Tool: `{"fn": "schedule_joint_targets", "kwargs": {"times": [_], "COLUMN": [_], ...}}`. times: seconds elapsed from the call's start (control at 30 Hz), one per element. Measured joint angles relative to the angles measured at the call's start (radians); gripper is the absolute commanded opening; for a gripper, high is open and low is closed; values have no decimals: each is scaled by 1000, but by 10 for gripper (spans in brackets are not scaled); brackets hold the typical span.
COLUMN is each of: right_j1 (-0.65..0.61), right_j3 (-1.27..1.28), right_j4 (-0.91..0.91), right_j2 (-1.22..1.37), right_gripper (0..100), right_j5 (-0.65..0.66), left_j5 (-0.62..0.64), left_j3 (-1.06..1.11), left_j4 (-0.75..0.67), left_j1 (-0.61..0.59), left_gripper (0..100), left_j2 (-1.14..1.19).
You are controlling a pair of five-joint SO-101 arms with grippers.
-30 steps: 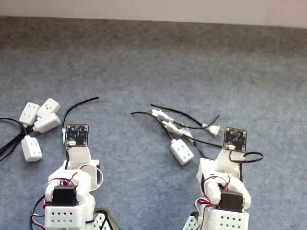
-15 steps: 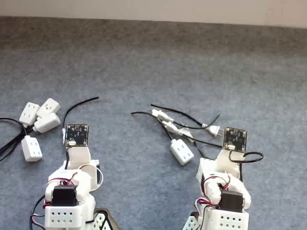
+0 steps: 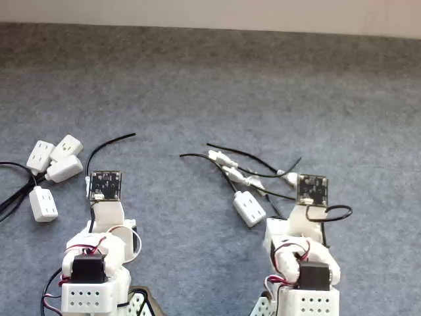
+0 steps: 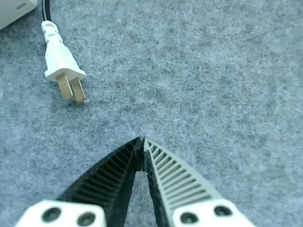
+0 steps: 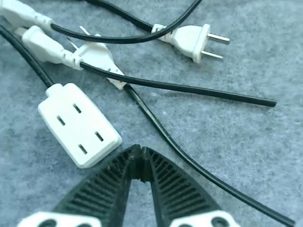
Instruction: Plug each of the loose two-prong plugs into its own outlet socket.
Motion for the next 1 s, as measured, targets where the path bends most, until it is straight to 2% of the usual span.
{"fn": "schedule_joint_targets", "kwargs": {"times": [0.17,0.3,0.6,0.77,1.0], "right_j1": [-37,-83,-91,-92,-92], "right_j3": [0,0,-38,-172,-275], "right_j4": [-11,-181,-554,-637,-614], "right_j2": [0,0,0,0,48], "right_gripper": [9,9,12,129,247], "right_j5": [0,-2,-5,-5,-80], "left_j5": [0,0,0,0,0], "left_j3": [0,0,0,0,0], "left_j4": [0,0,0,0,0], "left_j1": [0,0,0,0,0], "left_gripper": [7,7,7,7,7], "left_j2": [0,0,0,0,0]}}
